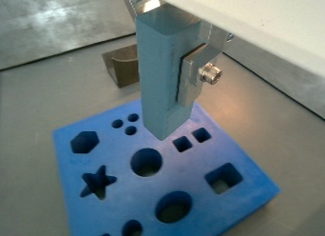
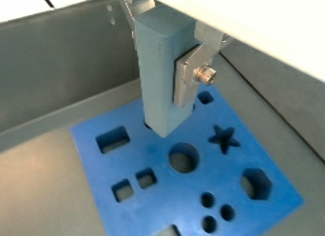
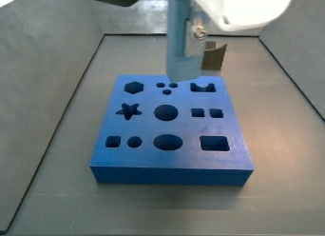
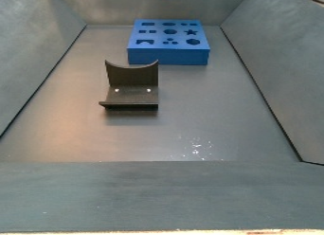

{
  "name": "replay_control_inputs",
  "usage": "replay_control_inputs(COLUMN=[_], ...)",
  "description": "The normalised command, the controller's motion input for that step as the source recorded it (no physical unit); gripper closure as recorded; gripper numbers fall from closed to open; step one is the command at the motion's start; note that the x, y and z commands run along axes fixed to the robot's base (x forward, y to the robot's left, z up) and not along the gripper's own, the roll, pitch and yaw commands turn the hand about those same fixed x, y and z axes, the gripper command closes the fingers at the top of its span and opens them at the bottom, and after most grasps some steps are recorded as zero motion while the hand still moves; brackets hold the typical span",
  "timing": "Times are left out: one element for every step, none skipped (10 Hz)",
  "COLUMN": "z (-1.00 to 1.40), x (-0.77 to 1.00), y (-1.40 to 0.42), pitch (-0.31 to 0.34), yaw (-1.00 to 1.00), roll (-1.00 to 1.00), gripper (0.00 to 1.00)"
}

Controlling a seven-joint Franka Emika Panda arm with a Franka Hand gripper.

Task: Pick up the rectangle object. Move to above the board. Insert the rectangle object.
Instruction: Insert the rectangle object.

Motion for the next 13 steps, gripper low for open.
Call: replay_control_inputs(z=[0.00,0.00,0.00,-0.09,-0.28,-0.27,0.01,0.00,-0.25,-0.73,-0.86,-0.82,-0.74], x=[1.00,1.00,1.00,0.47,0.00,0.00,0.31,0.00,0.33,0.63,0.07,0.01,0.00], y=[-0.44,-0.45,-0.45,-0.28,0.00,0.00,0.00,0.00,0.00,-0.22,-0.24,-0.03,0.00], pitch=[0.023,0.014,0.023,0.000,-0.051,-0.040,0.157,0.000,-0.071,0.000,-0.117,-0.066,-0.011], yaw=[0.00,0.00,0.00,-0.54,-1.00,-1.00,-0.07,0.00,0.00,-0.43,-0.89,-1.00,-1.00], roll=[0.00,0.00,0.00,0.00,0.07,0.06,0.00,-0.04,-0.11,0.14,0.22,0.16,0.09], gripper=[1.00,1.00,1.00,1.00,1.00,1.00,1.00,1.00,1.00,1.00,1.00,1.00,1.00])
